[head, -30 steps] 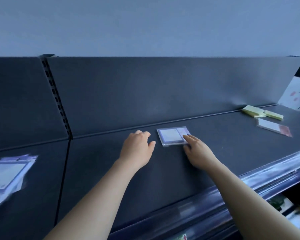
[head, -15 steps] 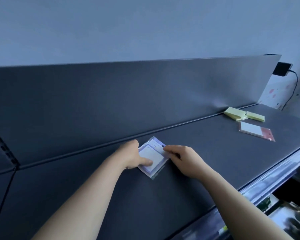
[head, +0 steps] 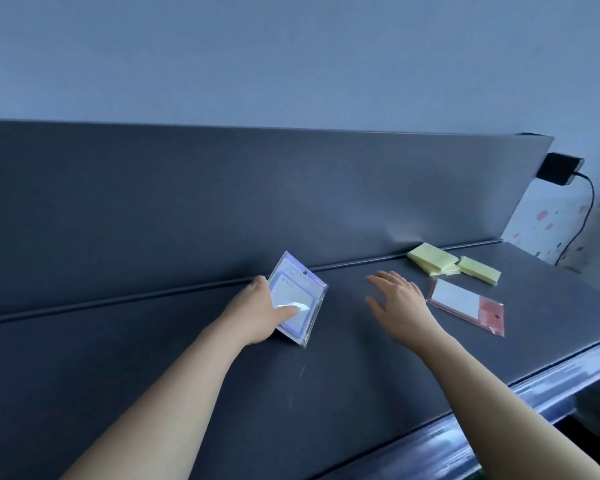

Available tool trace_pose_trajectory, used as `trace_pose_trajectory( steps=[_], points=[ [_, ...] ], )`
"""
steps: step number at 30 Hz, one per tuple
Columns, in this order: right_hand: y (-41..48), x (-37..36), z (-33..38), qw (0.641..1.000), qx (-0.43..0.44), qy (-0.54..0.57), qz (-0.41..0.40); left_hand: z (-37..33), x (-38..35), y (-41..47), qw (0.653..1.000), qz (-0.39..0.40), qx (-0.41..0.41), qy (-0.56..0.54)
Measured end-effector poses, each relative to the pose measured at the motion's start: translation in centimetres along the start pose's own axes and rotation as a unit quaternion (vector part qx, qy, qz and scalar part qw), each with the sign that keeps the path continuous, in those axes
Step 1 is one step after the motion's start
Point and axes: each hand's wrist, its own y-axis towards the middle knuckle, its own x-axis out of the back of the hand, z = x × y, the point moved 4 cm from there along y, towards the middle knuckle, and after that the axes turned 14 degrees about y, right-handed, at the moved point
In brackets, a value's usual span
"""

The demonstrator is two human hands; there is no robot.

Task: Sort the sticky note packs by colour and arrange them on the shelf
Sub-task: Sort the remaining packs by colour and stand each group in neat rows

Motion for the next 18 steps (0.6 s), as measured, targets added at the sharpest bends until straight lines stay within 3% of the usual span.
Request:
trace_pose_trajectory(
  steps=[8, 15, 18],
  points=[
    [1.9, 3.5, -12.4, 0.991, -0.132, -0.037, -0.001, -7.4, -3.4, 1.8, 0.998, -0.029, 0.027, -0.049],
    [4.8, 3.7, -16.2, 0.985, -0.166, -0.015, 0.04, -10.2, -5.2, 3.8, 0.998, -0.024, 0.052, -0.04],
    [5.6, 3.5, -16.2, 0.989, -0.143, -0.016, 0.039, -10.8, -5.3, 4.2, 0.997, -0.029, 0.061, -0.033]
  ],
)
